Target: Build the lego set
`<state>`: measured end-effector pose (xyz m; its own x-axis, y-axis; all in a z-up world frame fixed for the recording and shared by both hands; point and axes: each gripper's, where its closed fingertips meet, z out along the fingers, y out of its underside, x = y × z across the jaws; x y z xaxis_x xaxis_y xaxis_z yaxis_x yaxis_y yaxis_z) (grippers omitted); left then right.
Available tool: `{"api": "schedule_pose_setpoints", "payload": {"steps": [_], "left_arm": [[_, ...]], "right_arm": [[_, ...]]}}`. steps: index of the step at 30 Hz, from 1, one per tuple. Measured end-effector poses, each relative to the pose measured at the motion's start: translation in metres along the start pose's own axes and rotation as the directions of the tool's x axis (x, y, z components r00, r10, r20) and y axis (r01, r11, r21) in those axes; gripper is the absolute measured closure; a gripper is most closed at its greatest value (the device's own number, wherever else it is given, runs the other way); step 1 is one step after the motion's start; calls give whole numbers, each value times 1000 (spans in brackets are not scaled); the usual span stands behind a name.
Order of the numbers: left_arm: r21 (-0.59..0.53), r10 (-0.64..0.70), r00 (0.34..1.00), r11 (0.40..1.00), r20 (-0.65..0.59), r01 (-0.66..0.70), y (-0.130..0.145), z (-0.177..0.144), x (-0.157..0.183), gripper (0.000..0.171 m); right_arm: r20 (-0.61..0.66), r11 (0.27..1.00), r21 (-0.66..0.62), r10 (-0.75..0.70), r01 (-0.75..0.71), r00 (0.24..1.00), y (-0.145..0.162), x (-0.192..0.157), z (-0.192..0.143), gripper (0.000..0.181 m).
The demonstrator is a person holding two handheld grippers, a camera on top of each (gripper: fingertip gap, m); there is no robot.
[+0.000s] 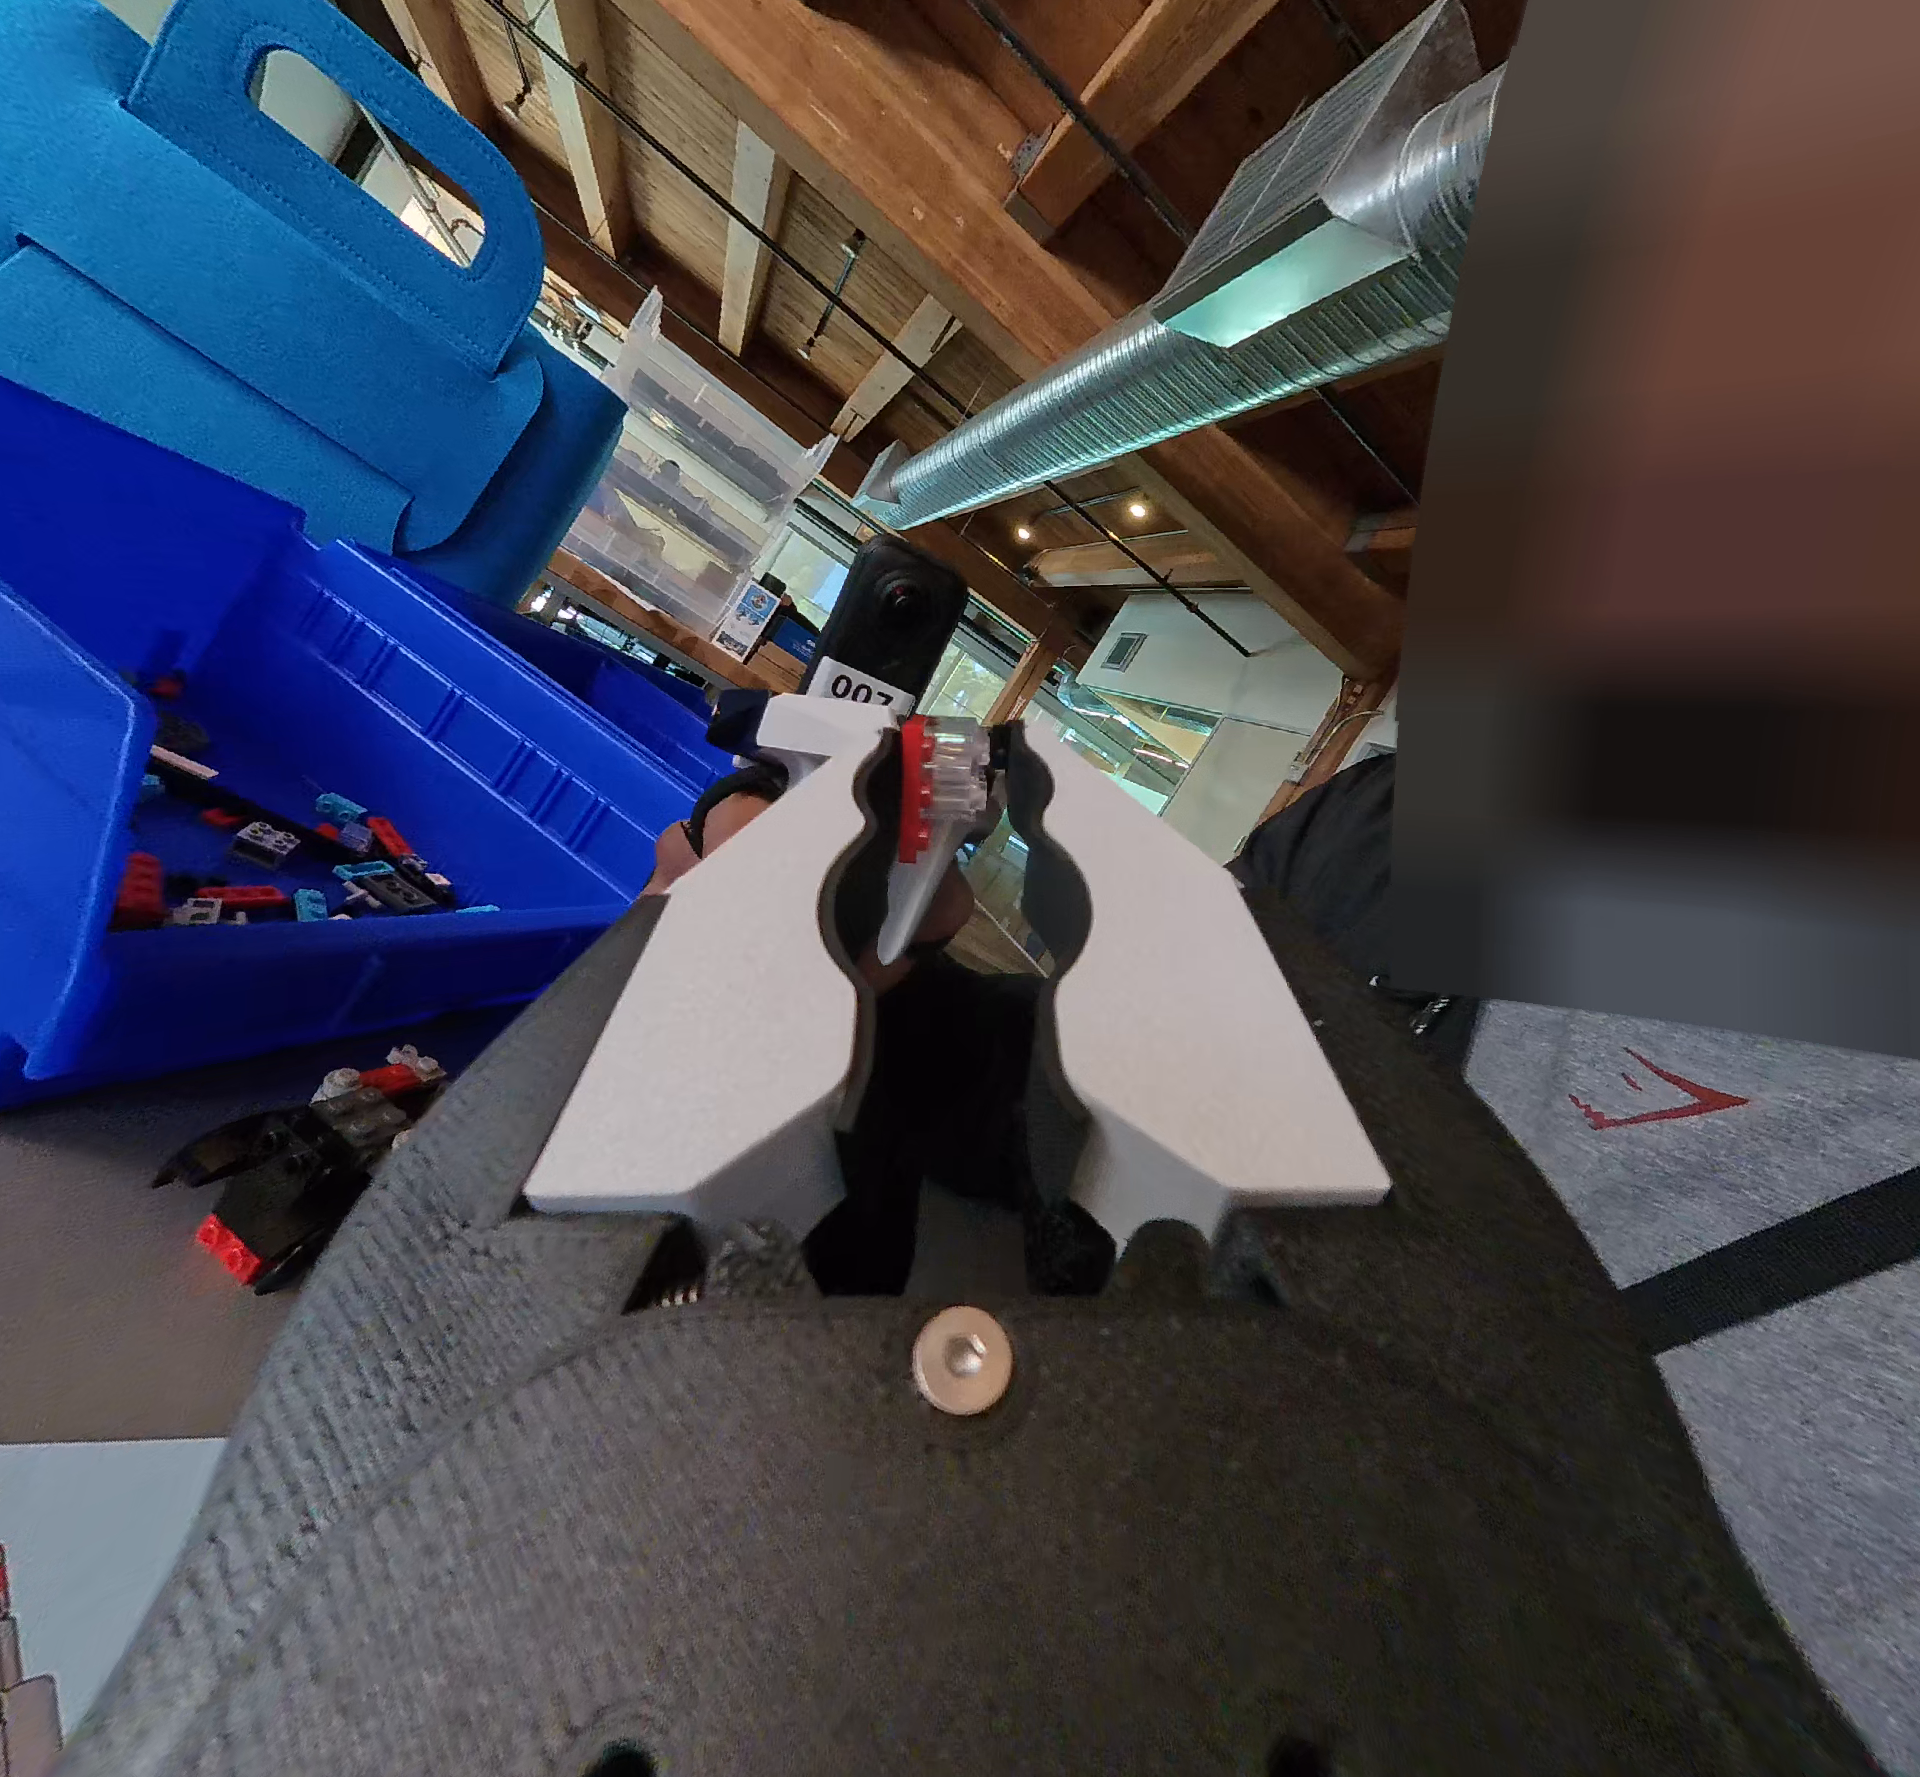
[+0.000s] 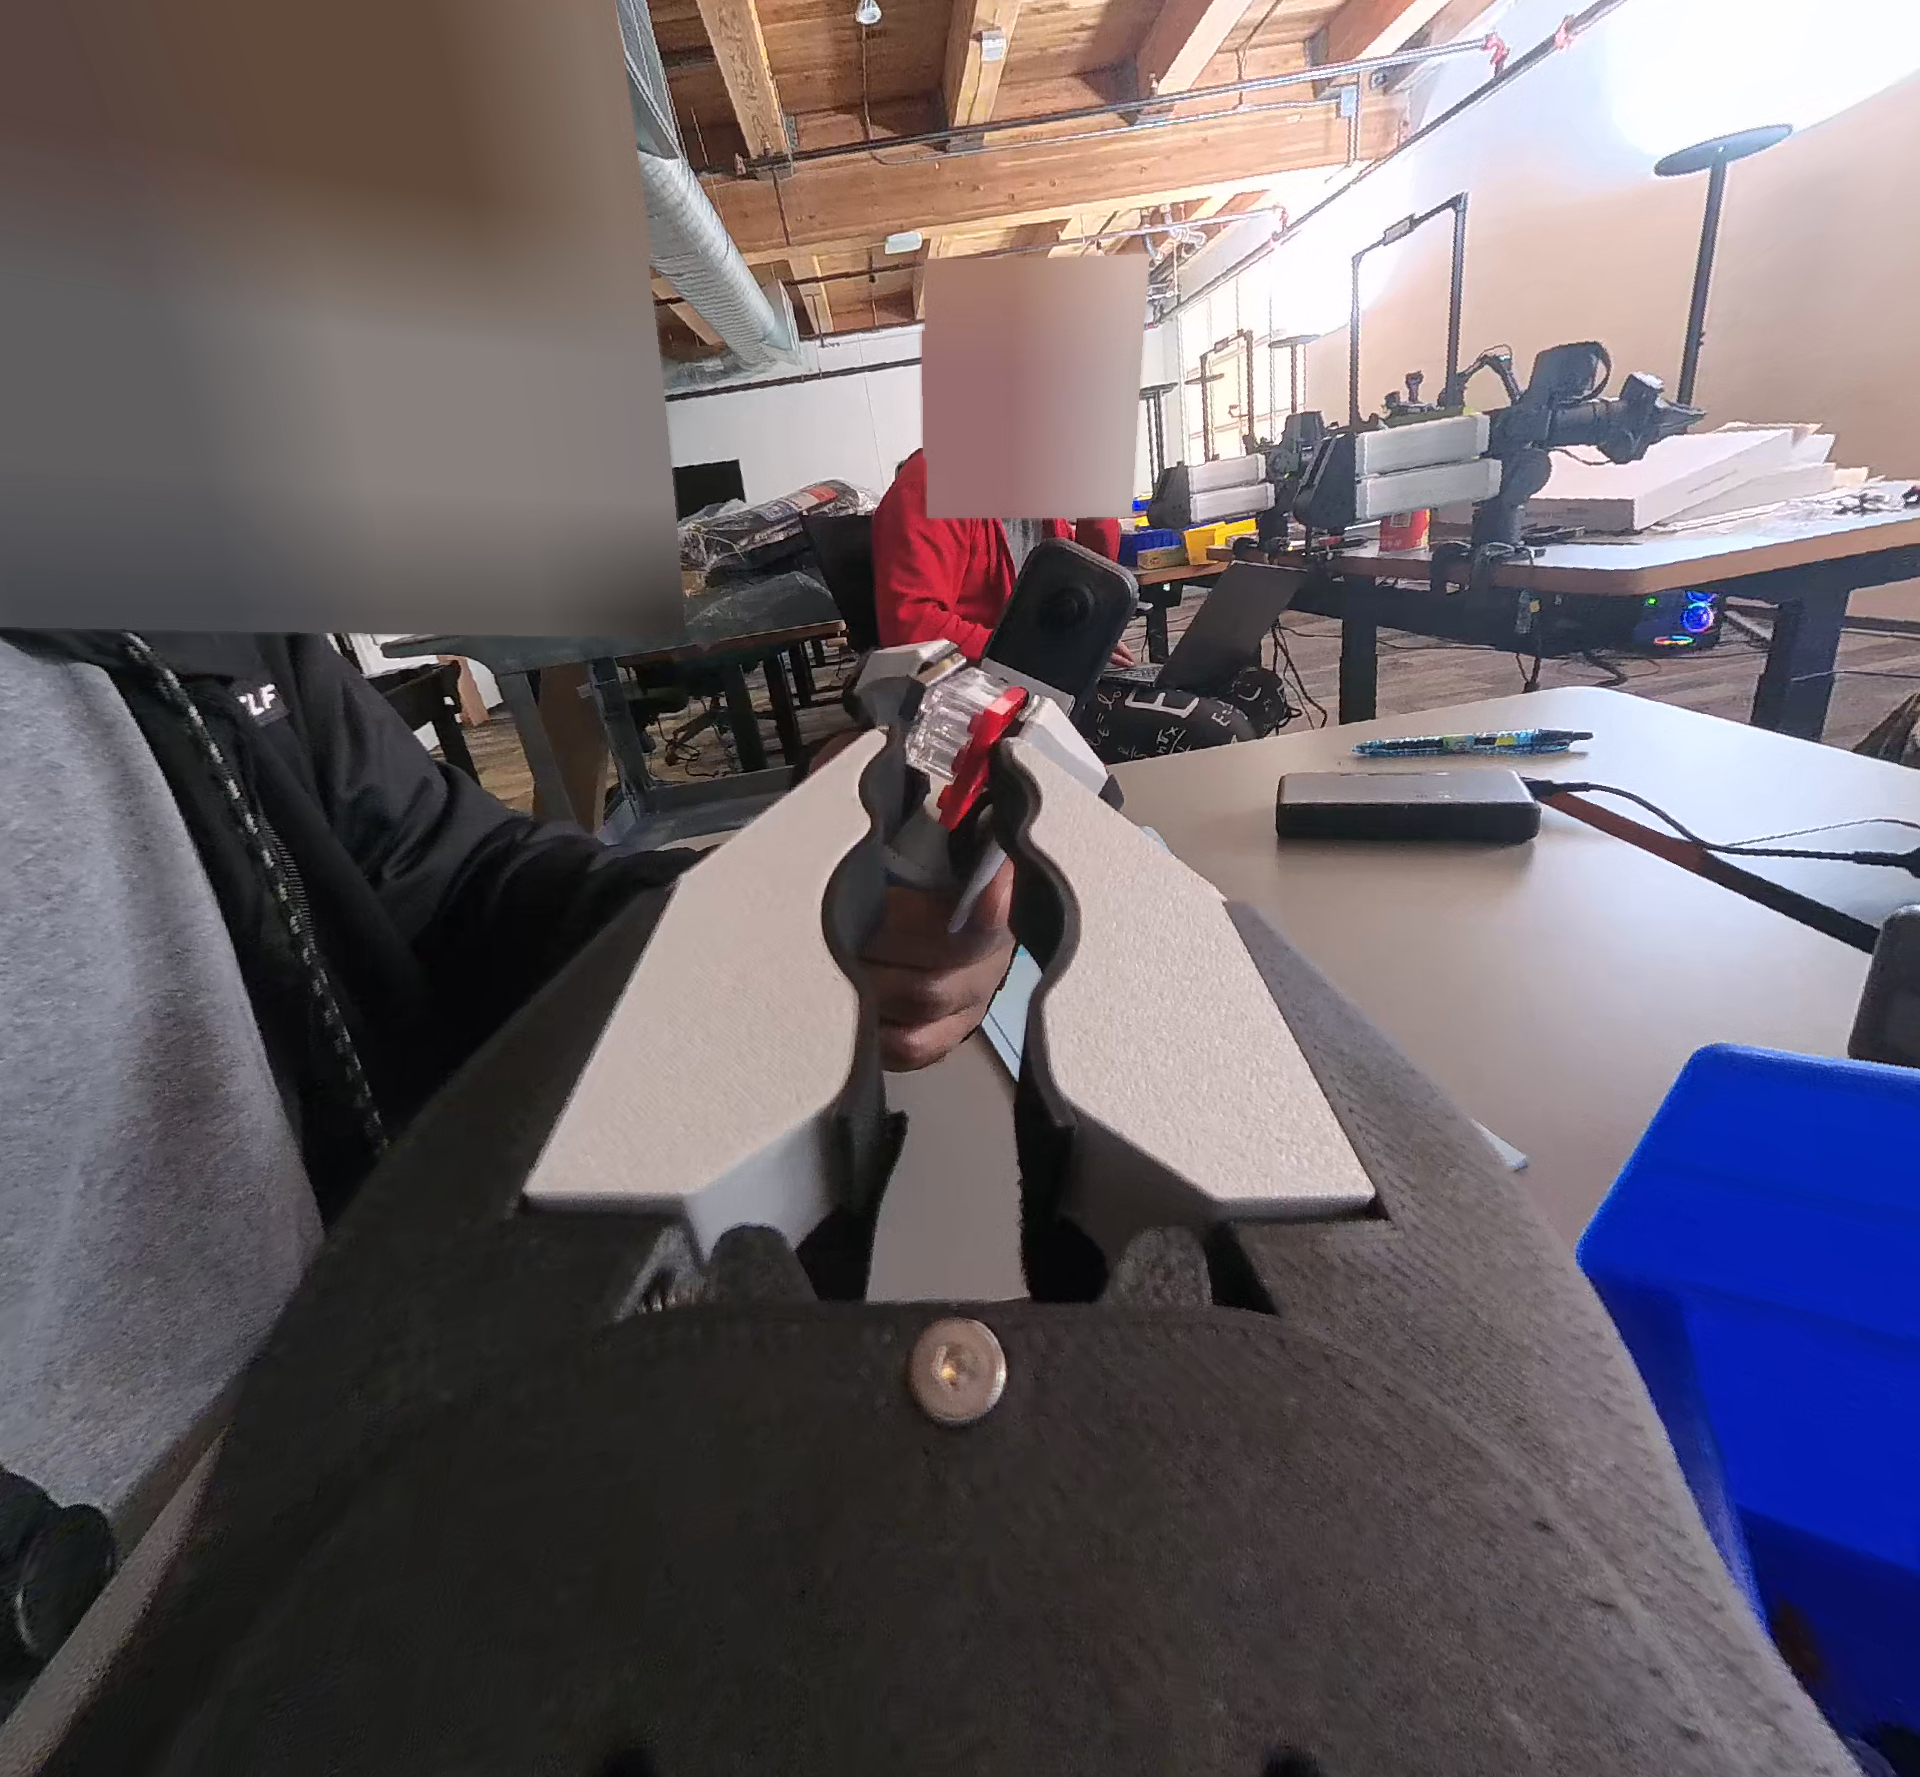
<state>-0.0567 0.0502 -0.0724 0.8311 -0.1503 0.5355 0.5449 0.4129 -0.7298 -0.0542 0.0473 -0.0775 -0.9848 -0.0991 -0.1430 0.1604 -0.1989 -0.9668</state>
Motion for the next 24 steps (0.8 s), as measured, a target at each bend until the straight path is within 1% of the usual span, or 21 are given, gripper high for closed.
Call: {"api": "schedule_pose_setpoints", "payload": {"steps": [24], "left_arm": [[45,-72,997,996,-33,73,-2,-1,-2,151]], "right_arm": [[-46,997,11,-79,79,996,-1,1,1,164]]}}
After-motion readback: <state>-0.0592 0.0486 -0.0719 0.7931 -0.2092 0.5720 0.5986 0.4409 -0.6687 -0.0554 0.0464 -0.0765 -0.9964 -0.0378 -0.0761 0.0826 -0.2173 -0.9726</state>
